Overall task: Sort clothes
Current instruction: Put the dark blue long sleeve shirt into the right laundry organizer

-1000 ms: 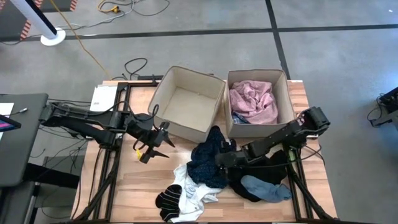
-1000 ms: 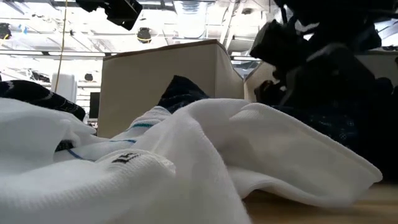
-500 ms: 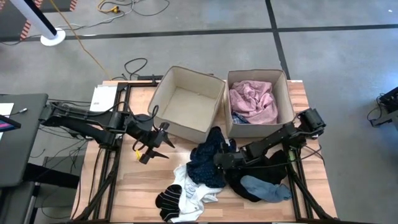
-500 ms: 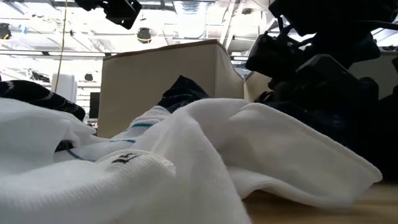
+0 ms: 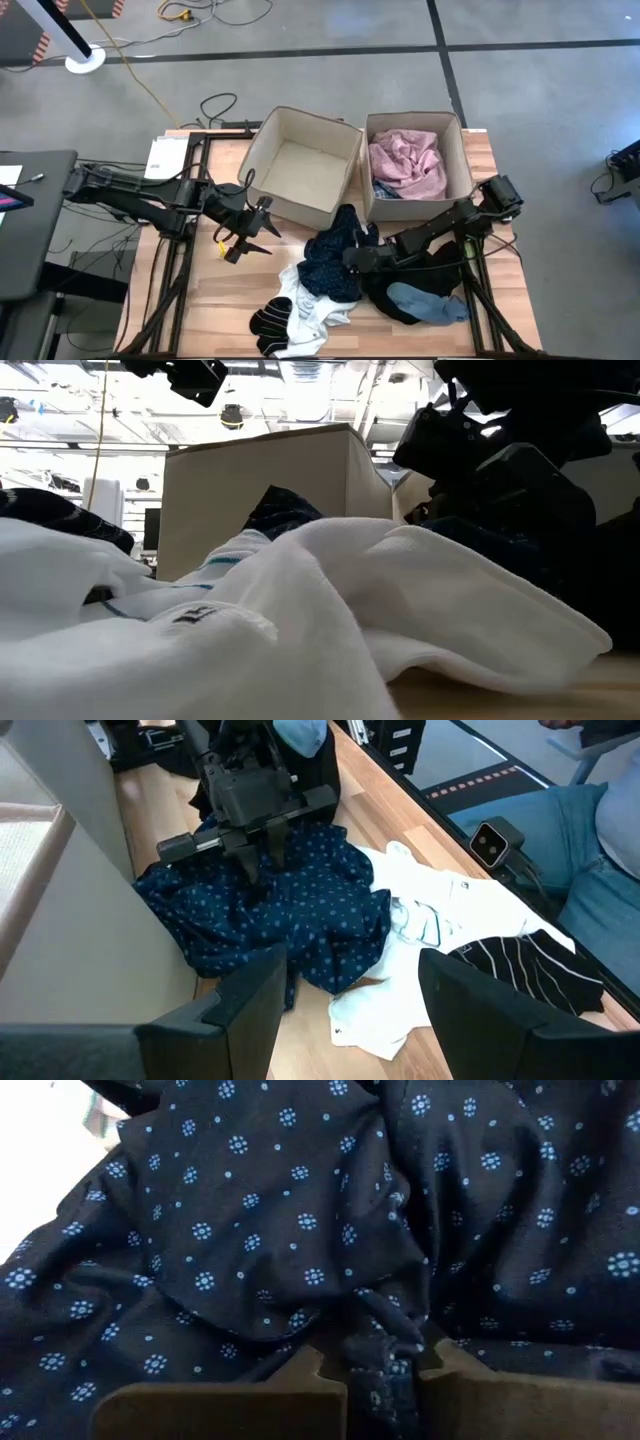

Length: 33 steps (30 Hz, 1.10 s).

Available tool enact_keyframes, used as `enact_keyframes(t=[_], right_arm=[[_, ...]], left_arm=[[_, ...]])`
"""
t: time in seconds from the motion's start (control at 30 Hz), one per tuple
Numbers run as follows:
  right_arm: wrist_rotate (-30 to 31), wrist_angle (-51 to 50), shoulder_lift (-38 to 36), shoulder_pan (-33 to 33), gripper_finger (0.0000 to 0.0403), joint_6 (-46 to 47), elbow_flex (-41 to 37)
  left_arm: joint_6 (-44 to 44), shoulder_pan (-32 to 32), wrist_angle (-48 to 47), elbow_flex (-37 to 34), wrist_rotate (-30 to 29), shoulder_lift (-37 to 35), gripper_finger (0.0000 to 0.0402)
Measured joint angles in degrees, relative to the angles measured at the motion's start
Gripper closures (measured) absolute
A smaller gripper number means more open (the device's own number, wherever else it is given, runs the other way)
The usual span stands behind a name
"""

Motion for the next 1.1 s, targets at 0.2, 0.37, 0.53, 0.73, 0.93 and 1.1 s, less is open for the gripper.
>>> enact_keyframes(t=[0.2, 0.37, 0.53, 0.73, 0.93, 1.1], right_arm=[[0.2, -2.5, -3.7, 0.9, 0.0370, -4.2, 3.3], [1.0, -5.5, -8.4, 1.9, 0.0370, -8.0, 5.2], [2.4, -5.1, -13.5, 3.1, 0.0370, -11.3, 5.6], [5.4, -5.6, -19.4, 4.7, 0.0370, -15.0, 5.6], [7.3, -5.5, -24.5, 6.2, 0.0370, -19.9, 5.6], [7.4, -4.6, -28.2, 6.2, 0.0370, -23.9, 5.6]], left_arm=[[0.2, 0.0, -0.1, 0.0, -0.1, 0.0, 0.0178], [0.2, 0.0, -0.7, 0.0, -0.1, 0.0, 0.0178], [0.2, 0.0, -1.1, 0.0, -0.1, 0.0, 0.0178], [0.9, 0.0, -1.1, 0.0, -0.1, 0.0, 0.0178], [1.4, 0.0, -0.1, 0.0, -0.1, 0.0, 0.0178], [1.4, 0.0, 0.5, 0.0, -0.1, 0.0, 0.0178]])
